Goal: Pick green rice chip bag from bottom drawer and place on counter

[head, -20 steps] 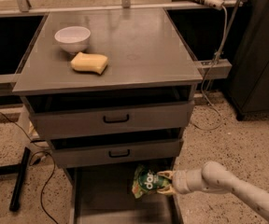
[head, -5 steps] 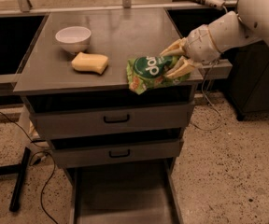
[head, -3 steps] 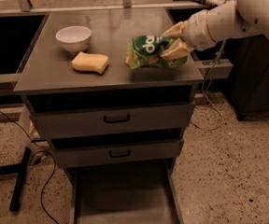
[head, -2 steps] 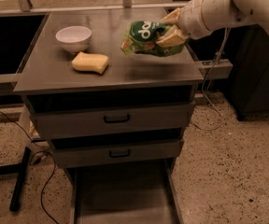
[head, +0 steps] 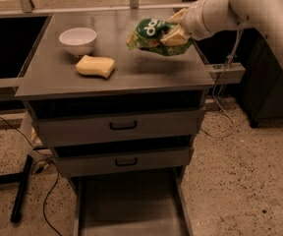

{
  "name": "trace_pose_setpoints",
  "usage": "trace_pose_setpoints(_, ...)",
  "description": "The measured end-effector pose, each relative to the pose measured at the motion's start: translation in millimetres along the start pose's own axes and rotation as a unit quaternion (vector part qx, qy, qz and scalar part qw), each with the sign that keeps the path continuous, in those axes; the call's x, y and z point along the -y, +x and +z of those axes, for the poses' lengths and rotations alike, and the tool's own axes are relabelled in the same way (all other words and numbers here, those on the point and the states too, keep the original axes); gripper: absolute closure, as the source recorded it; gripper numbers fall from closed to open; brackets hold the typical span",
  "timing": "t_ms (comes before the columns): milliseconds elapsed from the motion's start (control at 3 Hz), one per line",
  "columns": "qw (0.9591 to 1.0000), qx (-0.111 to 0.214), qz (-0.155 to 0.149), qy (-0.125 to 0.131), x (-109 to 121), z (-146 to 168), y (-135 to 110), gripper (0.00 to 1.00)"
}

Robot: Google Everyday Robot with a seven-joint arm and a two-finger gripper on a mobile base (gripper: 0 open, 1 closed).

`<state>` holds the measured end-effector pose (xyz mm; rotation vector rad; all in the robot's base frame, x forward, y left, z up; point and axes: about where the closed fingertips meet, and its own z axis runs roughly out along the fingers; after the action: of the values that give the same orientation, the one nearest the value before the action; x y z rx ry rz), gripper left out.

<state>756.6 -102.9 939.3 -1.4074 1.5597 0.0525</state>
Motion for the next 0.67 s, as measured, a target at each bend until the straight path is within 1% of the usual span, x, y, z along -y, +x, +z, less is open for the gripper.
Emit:
trace_pose_setpoints(333, 0.9988, -0.027, 0.025, 0.033, 3.5, 1.7, 16.0, 1.0)
trace_pose_setpoints(667, 0.9984, -0.038, 0.03, 0.03, -5.4, 7.3, 29.2, 1.0)
